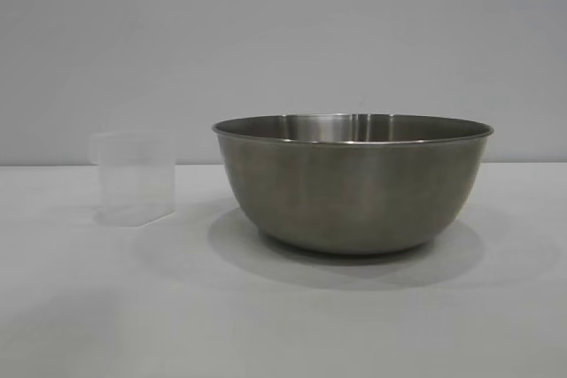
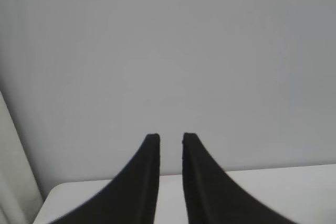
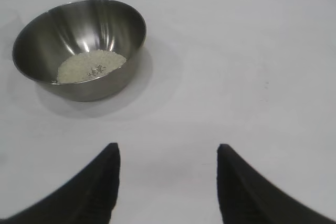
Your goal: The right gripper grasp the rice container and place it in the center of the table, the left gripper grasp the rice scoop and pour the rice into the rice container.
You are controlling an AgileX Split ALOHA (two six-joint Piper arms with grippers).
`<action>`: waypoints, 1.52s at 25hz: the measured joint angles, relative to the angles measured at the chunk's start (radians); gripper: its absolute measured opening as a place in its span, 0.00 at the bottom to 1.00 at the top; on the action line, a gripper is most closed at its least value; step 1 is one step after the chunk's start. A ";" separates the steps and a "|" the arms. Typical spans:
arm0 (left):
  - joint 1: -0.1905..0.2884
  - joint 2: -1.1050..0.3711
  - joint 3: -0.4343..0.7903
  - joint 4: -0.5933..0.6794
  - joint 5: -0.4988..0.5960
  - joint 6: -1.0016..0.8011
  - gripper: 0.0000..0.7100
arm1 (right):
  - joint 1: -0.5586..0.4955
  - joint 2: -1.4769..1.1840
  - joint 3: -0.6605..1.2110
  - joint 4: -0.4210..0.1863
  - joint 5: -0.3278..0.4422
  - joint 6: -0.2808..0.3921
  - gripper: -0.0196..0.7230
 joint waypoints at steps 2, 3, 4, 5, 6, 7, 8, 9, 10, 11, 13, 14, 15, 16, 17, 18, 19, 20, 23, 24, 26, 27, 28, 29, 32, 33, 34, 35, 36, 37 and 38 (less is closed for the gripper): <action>0.000 -0.034 -0.031 -0.215 0.132 0.219 0.13 | 0.000 0.000 0.000 0.000 0.000 0.000 0.56; 0.000 -0.058 -0.048 -0.281 0.192 0.272 0.13 | 0.000 0.000 0.000 0.000 0.000 0.000 0.56; 0.000 -0.085 -0.065 -0.317 0.243 0.301 0.13 | 0.000 0.000 0.000 0.000 0.000 0.000 0.56; 0.000 -0.111 -0.079 -0.334 0.292 0.317 0.13 | 0.000 0.000 0.000 0.000 0.000 0.000 0.56; 0.000 -0.144 -0.094 -0.339 0.332 0.322 0.13 | 0.000 0.000 0.000 0.001 0.000 0.000 0.56; 0.000 -0.178 -0.108 -0.331 0.383 0.317 0.13 | 0.000 0.000 0.000 0.001 0.000 0.000 0.56; 0.000 -0.206 -0.119 -0.314 0.436 0.303 0.13 | 0.000 0.000 0.000 0.001 0.000 0.000 0.56; 0.000 -0.238 -0.126 -0.289 0.480 0.269 0.13 | 0.000 0.000 0.000 0.001 0.000 0.000 0.56; 0.000 -0.267 -0.135 -0.250 0.530 0.228 0.13 | 0.000 0.000 0.000 0.001 0.000 0.000 0.56; 0.000 -0.293 -0.141 -0.208 0.576 0.187 0.13 | 0.000 0.000 0.000 0.001 0.000 0.000 0.56; 0.000 -0.329 -0.147 -0.140 0.650 0.122 0.13 | 0.000 0.000 0.000 0.002 0.000 0.000 0.56; 0.000 -0.343 -0.147 -0.116 0.691 0.091 0.13 | 0.000 0.000 0.000 0.002 0.000 0.000 0.56; 0.001 -0.351 -0.147 -0.102 0.732 0.065 0.13 | 0.000 0.000 0.000 0.002 0.000 0.000 0.56; 0.001 -0.361 -0.147 -0.096 0.773 0.048 0.19 | 0.000 0.000 0.000 0.002 0.000 0.000 0.56; 0.001 -0.367 -0.147 -0.091 0.808 0.037 0.19 | 0.000 0.000 0.000 0.002 0.000 0.000 0.56; 0.001 -0.375 -0.147 -0.086 0.849 0.030 0.19 | 0.000 0.000 0.000 0.002 0.000 0.000 0.56; 0.001 -0.381 -0.147 -0.079 0.889 0.028 0.19 | 0.000 0.000 0.000 0.002 0.000 0.000 0.56; 0.001 -0.387 -0.147 -0.076 0.921 0.027 0.19 | 0.000 0.000 0.000 0.002 0.000 0.000 0.56; 0.001 -0.391 -0.147 -0.070 0.977 0.024 0.19 | 0.000 0.000 0.000 0.002 0.000 0.000 0.56; 0.001 -0.391 -0.147 -0.070 0.983 0.024 0.19 | 0.000 0.000 0.000 0.002 0.000 0.000 0.56; 0.001 -0.391 -0.147 -0.070 1.002 0.024 0.19 | 0.000 0.000 0.000 0.002 0.000 0.000 0.56; 0.001 -0.391 -0.145 -0.070 1.007 0.024 0.19 | 0.000 0.000 0.000 0.002 0.000 0.000 0.56; 0.001 -0.393 -0.134 -0.070 1.012 0.024 0.19 | 0.000 0.000 0.000 0.002 0.000 0.000 0.56; 0.001 -0.399 -0.114 -0.070 1.014 0.024 0.19 | 0.000 0.000 0.000 0.002 0.000 0.000 0.56; 0.001 -0.420 -0.058 -0.076 1.012 0.023 0.19 | 0.000 0.000 0.000 0.002 0.000 0.000 0.56; 0.001 -0.424 -0.056 -0.079 1.012 0.023 0.19 | 0.000 0.000 0.000 0.002 0.000 0.000 0.56; 0.001 -0.425 -0.056 -0.079 1.009 0.023 0.19 | 0.000 0.000 0.000 0.002 0.000 0.000 0.56; 0.001 -0.426 -0.056 -0.079 1.007 0.023 0.19 | 0.000 0.000 0.000 0.002 0.000 0.000 0.56; 0.001 -0.426 -0.056 -0.079 1.005 0.023 0.19 | 0.000 0.000 0.000 0.002 0.000 0.000 0.56; 0.001 -0.426 -0.056 -0.079 1.003 0.023 0.19 | 0.000 0.000 0.000 0.002 0.000 0.000 0.56; 0.001 -0.426 -0.056 -0.079 1.003 0.023 0.19 | 0.000 0.000 0.000 0.002 0.000 0.000 0.56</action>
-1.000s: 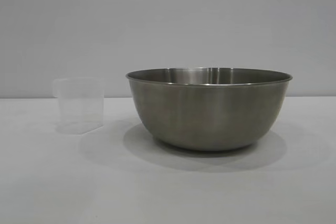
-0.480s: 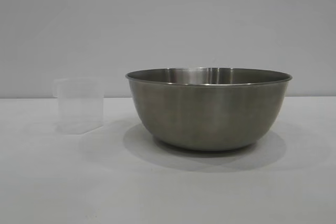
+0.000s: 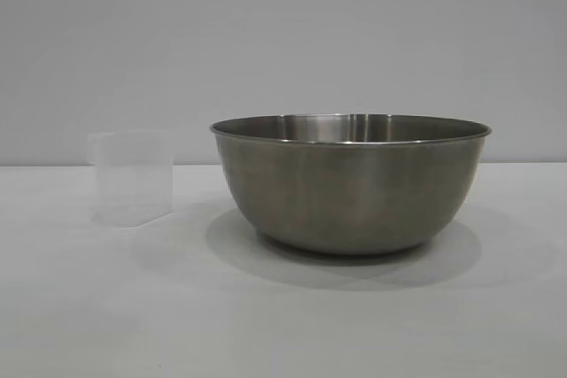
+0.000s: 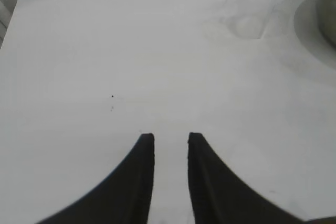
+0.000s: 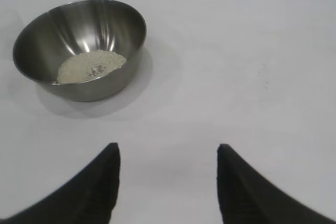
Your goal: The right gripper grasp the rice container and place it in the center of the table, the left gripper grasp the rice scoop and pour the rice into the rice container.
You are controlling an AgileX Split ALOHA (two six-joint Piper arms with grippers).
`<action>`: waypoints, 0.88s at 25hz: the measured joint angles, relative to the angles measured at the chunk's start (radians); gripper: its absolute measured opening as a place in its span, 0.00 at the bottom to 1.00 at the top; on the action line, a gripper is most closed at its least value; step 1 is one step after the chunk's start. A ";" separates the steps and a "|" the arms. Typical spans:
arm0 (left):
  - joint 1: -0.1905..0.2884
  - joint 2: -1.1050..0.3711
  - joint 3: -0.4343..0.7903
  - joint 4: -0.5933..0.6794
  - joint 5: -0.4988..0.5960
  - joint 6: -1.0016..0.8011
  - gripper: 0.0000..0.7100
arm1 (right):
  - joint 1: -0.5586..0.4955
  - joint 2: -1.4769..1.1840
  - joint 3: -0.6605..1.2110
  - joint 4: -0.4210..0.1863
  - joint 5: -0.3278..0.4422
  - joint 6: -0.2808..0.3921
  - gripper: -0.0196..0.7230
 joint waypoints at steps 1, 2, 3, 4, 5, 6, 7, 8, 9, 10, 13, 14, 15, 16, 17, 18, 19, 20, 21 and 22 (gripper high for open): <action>0.000 0.000 0.000 0.000 -0.002 0.000 0.19 | 0.000 0.000 0.000 0.000 0.000 0.000 0.56; 0.000 0.000 0.000 0.000 -0.005 0.000 0.19 | 0.000 0.000 0.000 0.000 0.000 0.000 0.56; 0.000 0.000 0.000 0.000 -0.005 0.000 0.19 | 0.000 0.000 0.000 0.000 0.000 0.000 0.56; 0.000 0.000 0.000 0.000 -0.005 0.000 0.19 | 0.000 0.000 0.000 0.000 0.000 0.000 0.56; 0.000 0.000 0.000 0.000 -0.005 0.000 0.19 | 0.000 0.000 0.000 0.000 0.000 0.000 0.56; 0.000 0.000 0.000 0.000 -0.005 0.000 0.19 | 0.000 0.000 0.000 0.000 0.000 0.000 0.56; 0.000 0.000 0.000 0.000 -0.005 0.000 0.19 | 0.000 0.000 0.000 0.000 0.000 0.000 0.56; 0.000 0.000 0.000 0.000 -0.005 0.000 0.19 | 0.000 0.000 0.000 0.000 0.000 0.000 0.56; 0.000 0.000 0.000 0.000 -0.005 0.000 0.19 | 0.000 0.000 0.000 0.000 0.000 0.000 0.56; 0.000 0.000 0.000 0.000 -0.007 0.000 0.19 | 0.000 0.000 0.000 0.000 0.000 0.000 0.56; 0.000 0.000 0.000 0.000 -0.007 0.000 0.19 | 0.000 0.000 0.000 0.000 0.000 0.000 0.56; 0.000 0.000 0.000 0.000 -0.007 0.000 0.19 | 0.000 0.000 0.000 0.000 0.000 0.000 0.56; 0.000 0.000 0.000 0.000 -0.007 0.000 0.19 | 0.000 0.000 0.000 0.000 0.000 0.000 0.56; 0.000 0.000 0.000 0.000 -0.008 0.000 0.19 | 0.000 0.000 0.000 0.000 0.000 0.000 0.56; 0.000 0.000 0.000 0.000 -0.008 0.000 0.19 | 0.000 0.000 0.000 0.000 0.000 0.000 0.56; 0.000 0.000 0.000 0.000 -0.008 0.000 0.19 | 0.000 0.000 0.000 0.000 0.000 0.000 0.56; 0.000 0.000 0.000 0.000 -0.008 0.000 0.19 | 0.000 0.000 0.000 0.000 0.000 0.000 0.56; 0.002 0.000 0.000 0.000 -0.008 0.000 0.19 | 0.000 0.000 0.000 0.000 0.000 0.000 0.56; 0.007 -0.002 0.000 0.000 -0.008 0.000 0.19 | 0.000 0.000 0.000 0.000 0.000 0.000 0.56; 0.019 -0.002 0.000 0.000 -0.008 0.000 0.19 | 0.000 0.000 0.000 0.000 0.000 0.000 0.56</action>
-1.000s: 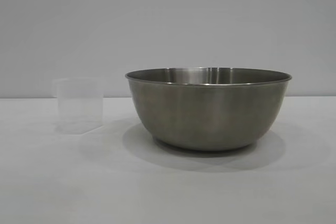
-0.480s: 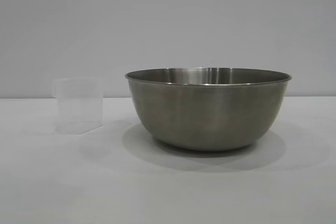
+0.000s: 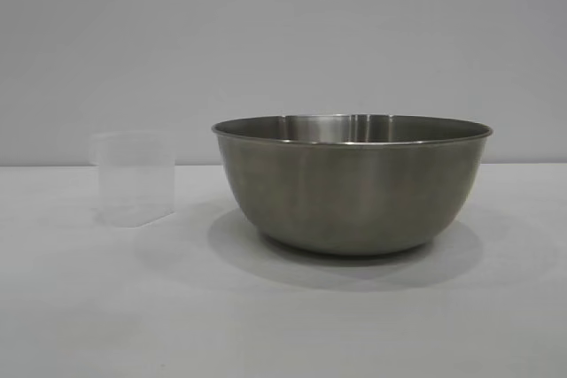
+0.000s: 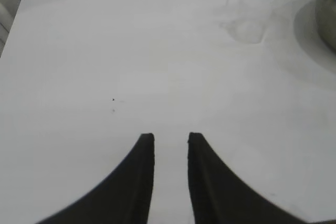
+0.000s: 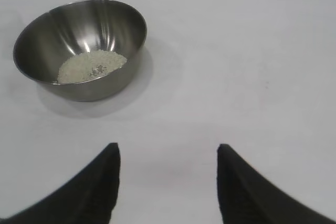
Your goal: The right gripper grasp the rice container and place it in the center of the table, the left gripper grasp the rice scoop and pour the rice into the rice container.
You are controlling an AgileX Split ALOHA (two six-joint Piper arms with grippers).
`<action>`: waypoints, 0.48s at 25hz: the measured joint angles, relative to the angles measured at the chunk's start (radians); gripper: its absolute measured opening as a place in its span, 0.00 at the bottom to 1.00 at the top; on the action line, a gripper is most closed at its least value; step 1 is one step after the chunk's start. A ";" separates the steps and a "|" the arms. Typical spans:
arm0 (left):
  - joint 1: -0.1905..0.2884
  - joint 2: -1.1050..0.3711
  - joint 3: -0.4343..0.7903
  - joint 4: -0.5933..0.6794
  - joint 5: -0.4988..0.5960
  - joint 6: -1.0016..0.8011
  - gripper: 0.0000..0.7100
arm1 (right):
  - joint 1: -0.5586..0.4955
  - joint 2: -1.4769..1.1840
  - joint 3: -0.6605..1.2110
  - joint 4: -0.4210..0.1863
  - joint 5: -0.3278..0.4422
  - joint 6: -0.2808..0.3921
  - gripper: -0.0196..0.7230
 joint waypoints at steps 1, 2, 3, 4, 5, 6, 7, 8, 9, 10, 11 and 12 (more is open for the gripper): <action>0.015 0.000 0.000 0.000 -0.002 0.000 0.19 | 0.000 0.000 0.000 0.000 0.000 0.000 0.56; 0.027 0.000 0.000 0.000 -0.002 0.000 0.19 | -0.002 0.000 0.000 0.000 0.000 0.000 0.56; 0.038 0.000 0.000 0.000 -0.002 0.000 0.19 | -0.004 0.000 0.000 0.000 0.000 0.000 0.56; 0.042 0.000 0.000 -0.002 -0.002 0.000 0.19 | -0.008 0.000 0.000 0.000 0.000 0.000 0.56; 0.042 0.000 0.000 -0.002 -0.002 0.000 0.19 | -0.010 0.000 0.000 0.000 0.000 0.000 0.56; 0.042 0.000 0.000 -0.002 -0.002 0.000 0.19 | -0.010 0.000 0.000 0.000 0.000 0.000 0.56; 0.043 0.000 0.000 -0.002 -0.002 0.000 0.19 | -0.010 0.000 0.000 0.000 0.000 0.000 0.56; 0.043 0.000 0.000 -0.002 -0.002 0.000 0.19 | -0.010 0.000 0.000 0.000 0.000 0.000 0.56; 0.043 0.000 0.000 -0.002 -0.002 0.000 0.19 | -0.010 0.000 0.000 0.000 0.000 0.000 0.56; 0.043 0.000 0.000 -0.004 -0.002 0.000 0.19 | -0.010 0.000 0.000 0.000 0.000 0.000 0.56; 0.043 0.000 0.000 -0.006 -0.002 0.000 0.19 | -0.010 0.000 0.000 0.000 0.000 0.000 0.56; 0.043 0.000 0.000 -0.007 -0.002 0.000 0.19 | -0.010 0.000 0.000 0.000 0.000 0.000 0.56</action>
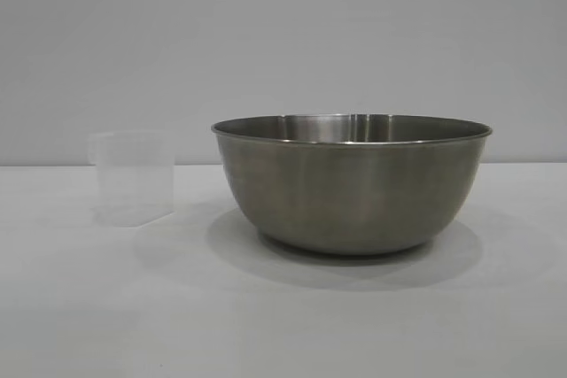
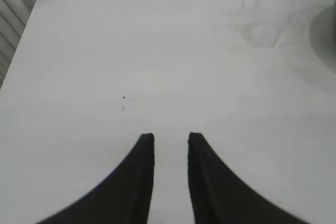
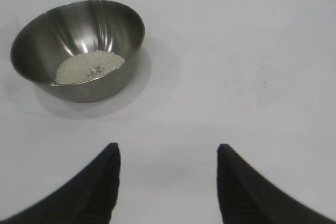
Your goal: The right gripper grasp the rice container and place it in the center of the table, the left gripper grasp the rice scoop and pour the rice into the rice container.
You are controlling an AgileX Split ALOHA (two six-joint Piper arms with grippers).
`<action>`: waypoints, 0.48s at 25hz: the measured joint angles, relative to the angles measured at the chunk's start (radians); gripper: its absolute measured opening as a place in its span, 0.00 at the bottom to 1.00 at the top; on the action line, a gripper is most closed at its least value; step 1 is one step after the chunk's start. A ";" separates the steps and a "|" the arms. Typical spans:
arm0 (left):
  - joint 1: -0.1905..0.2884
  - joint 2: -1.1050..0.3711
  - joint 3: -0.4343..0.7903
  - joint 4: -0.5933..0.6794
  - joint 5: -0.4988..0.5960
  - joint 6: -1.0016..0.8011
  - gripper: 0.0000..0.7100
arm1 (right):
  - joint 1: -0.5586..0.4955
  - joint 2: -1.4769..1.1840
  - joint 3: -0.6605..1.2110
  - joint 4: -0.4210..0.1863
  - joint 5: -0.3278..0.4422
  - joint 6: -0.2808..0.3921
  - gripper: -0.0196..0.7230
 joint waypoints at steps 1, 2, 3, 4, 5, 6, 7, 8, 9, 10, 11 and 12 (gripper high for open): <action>0.000 0.000 0.000 -0.001 0.000 0.000 0.19 | 0.000 0.000 0.000 0.000 0.000 0.000 0.56; 0.000 0.000 0.000 -0.002 0.000 0.000 0.19 | 0.000 0.000 0.000 0.000 0.000 0.000 0.56; 0.000 0.000 0.000 -0.002 0.000 0.000 0.19 | 0.000 0.000 0.000 0.000 0.000 0.000 0.56; 0.000 0.000 0.000 -0.002 0.000 0.000 0.19 | 0.000 0.000 0.000 0.000 0.000 0.000 0.56; 0.000 0.000 0.000 -0.002 0.000 0.000 0.19 | 0.000 0.000 0.000 0.000 0.000 0.000 0.56; 0.000 0.000 0.000 -0.002 0.000 0.000 0.19 | 0.000 0.000 0.000 -0.002 0.000 0.000 0.56; 0.000 0.000 0.000 -0.002 0.000 0.000 0.19 | 0.000 0.000 0.000 -0.011 0.000 -0.002 0.56; 0.000 0.000 0.000 -0.002 0.000 0.000 0.25 | 0.000 0.000 0.000 -0.028 0.000 -0.002 0.56; 0.000 0.000 0.000 -0.002 0.000 0.000 0.25 | 0.000 0.000 0.000 -0.043 0.000 -0.002 0.56; 0.000 0.000 0.000 -0.002 0.000 0.000 0.25 | 0.000 0.000 0.000 -0.050 0.000 -0.002 0.56; 0.000 0.000 0.000 -0.002 0.000 0.000 0.25 | 0.000 0.000 0.000 -0.052 0.000 0.000 0.56; 0.000 0.000 0.000 -0.002 0.000 0.000 0.25 | 0.000 0.000 0.000 -0.054 0.000 0.000 0.56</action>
